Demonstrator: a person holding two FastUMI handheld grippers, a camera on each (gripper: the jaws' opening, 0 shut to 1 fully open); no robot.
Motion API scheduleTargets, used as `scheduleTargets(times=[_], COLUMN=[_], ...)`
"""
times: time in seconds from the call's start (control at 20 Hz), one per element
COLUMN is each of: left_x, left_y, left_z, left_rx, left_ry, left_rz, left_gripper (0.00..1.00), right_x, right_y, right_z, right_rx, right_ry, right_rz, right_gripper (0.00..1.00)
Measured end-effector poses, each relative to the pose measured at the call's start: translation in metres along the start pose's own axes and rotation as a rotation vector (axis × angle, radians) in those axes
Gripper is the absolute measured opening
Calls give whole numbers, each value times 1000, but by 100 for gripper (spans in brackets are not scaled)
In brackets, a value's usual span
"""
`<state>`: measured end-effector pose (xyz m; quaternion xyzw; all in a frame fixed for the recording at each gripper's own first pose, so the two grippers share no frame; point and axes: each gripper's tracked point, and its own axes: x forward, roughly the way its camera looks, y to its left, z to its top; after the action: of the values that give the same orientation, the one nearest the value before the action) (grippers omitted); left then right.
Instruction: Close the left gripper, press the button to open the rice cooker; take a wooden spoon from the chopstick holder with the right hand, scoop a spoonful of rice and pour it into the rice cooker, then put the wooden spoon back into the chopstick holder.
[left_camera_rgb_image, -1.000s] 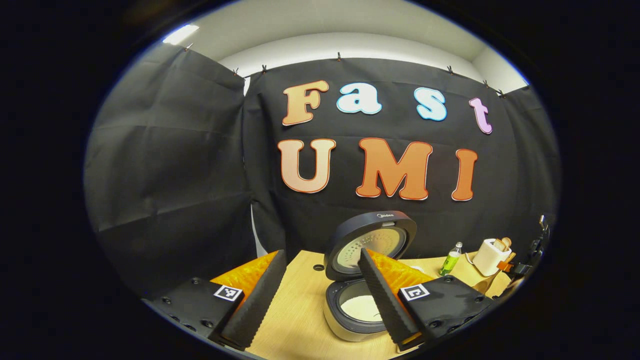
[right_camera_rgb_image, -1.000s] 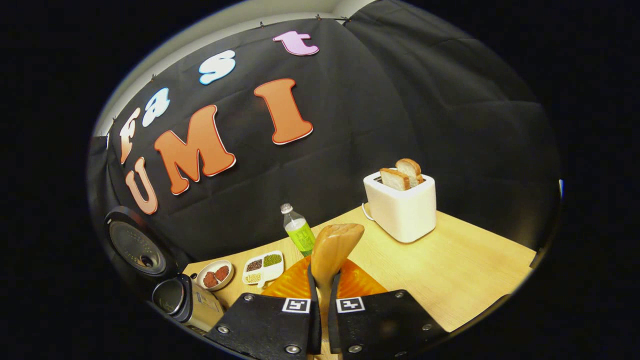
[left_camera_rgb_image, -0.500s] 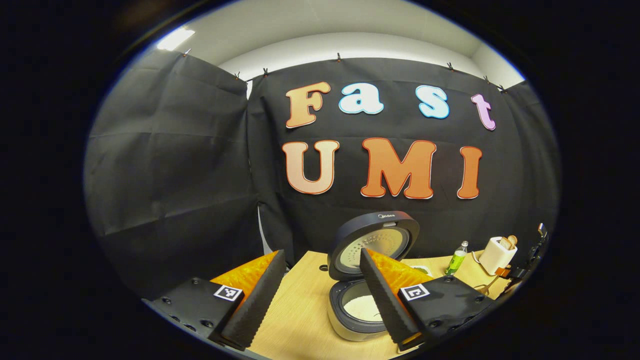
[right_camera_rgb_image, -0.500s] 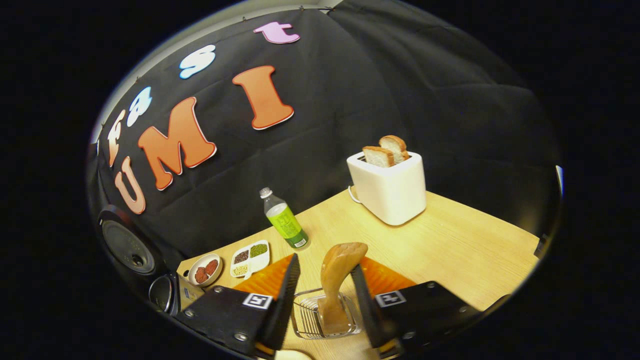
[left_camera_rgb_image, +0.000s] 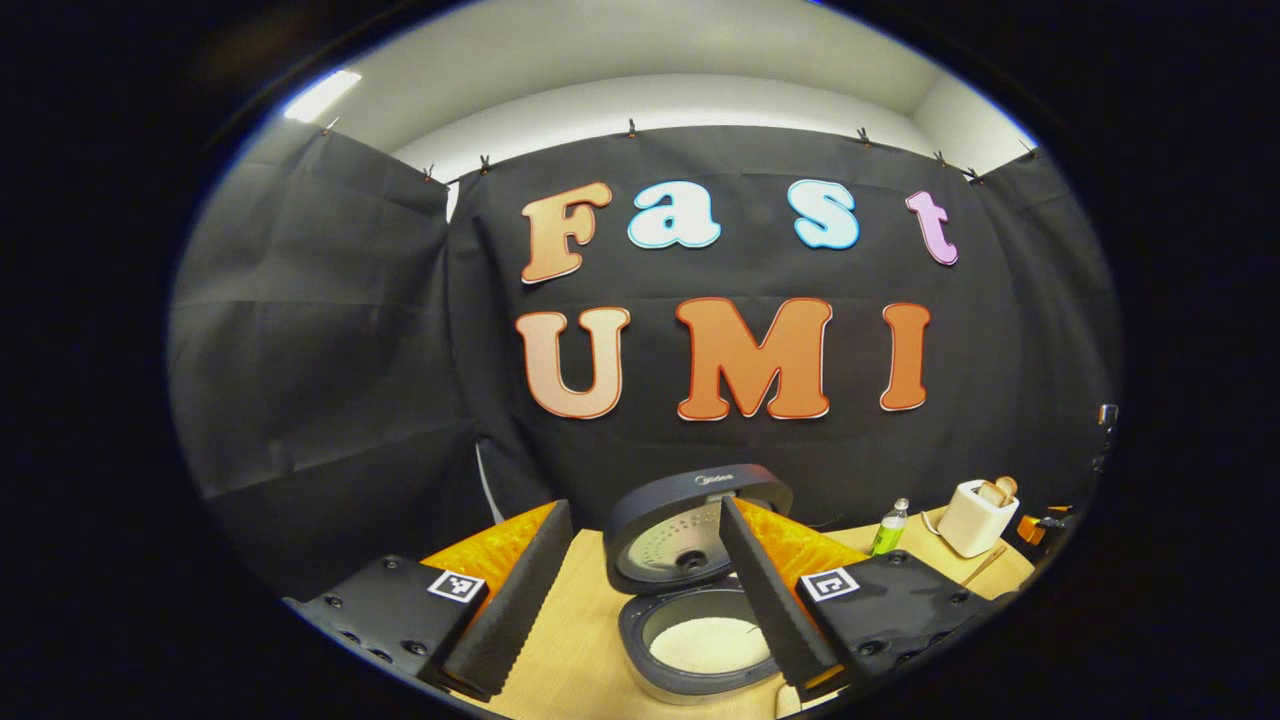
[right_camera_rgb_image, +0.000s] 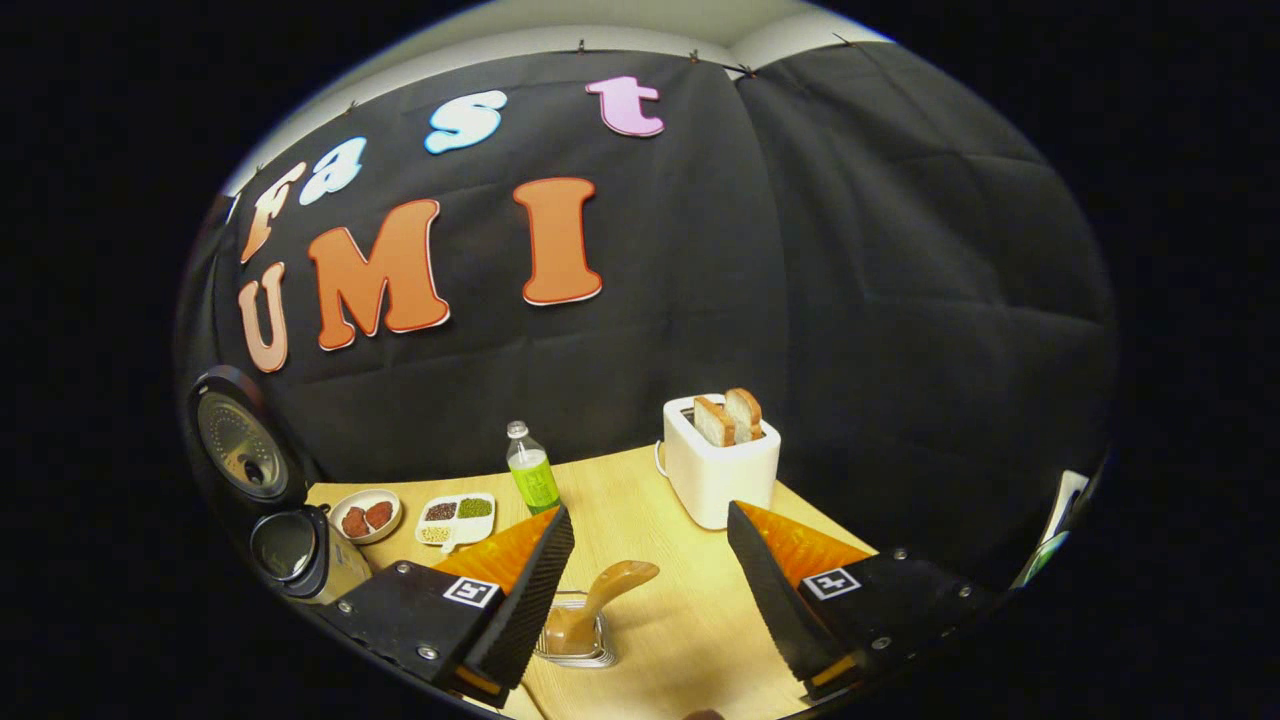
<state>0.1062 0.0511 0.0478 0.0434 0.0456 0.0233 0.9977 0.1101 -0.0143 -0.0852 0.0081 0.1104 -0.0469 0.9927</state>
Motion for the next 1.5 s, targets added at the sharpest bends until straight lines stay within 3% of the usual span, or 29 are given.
scheduleTargets(times=[0.35, 0.6, 1.05, 1.5], left_x=[77, 151, 222, 186], left_y=[-47, -60, -41, -53], left_z=[59, 69, -29, -77], left_rx=[-31, -15, -22, -87], left_ry=[-57, -36, 163, 263], left_rz=[-62, -52, 20, -19], left_gripper=[98, 100, 97, 100], right_x=[-54, -77, -93, -92], right_y=[-10, -28, -45, -43], right_z=[59, 85, 104, 105], right_rx=[-93, -87, -91, -65], right_ry=[-49, -74, -120, -130], right_rz=[48, 12, -16, 22], right_gripper=[95, 95, 95, 95])
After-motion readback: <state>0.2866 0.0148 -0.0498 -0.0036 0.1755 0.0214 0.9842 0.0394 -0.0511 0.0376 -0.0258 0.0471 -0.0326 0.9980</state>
